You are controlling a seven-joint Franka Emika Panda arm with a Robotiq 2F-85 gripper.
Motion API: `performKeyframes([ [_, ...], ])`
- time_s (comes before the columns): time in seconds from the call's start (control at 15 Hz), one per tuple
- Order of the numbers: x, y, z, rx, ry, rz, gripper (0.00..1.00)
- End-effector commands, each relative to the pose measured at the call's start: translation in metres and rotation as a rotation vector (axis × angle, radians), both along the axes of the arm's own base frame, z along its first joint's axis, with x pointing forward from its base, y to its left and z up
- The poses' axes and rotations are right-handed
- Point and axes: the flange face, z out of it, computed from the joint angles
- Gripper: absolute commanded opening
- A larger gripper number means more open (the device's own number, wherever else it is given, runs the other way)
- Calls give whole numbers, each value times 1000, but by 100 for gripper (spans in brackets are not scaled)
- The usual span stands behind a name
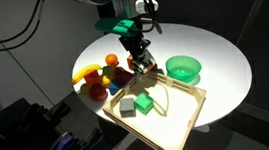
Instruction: Pick up the block with the letter a on it and put it in the tray
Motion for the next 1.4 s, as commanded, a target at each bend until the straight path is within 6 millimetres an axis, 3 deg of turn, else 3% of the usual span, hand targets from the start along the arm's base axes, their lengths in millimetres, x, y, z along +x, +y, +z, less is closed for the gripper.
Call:
performKeyframes([
  [0.0,-16,-19,11,20,-25,-31,4],
  [0.8,-43,-78,9,48,-27,-173,4],
  [1.33,-55,-100,8,58,-28,-219,4],
])
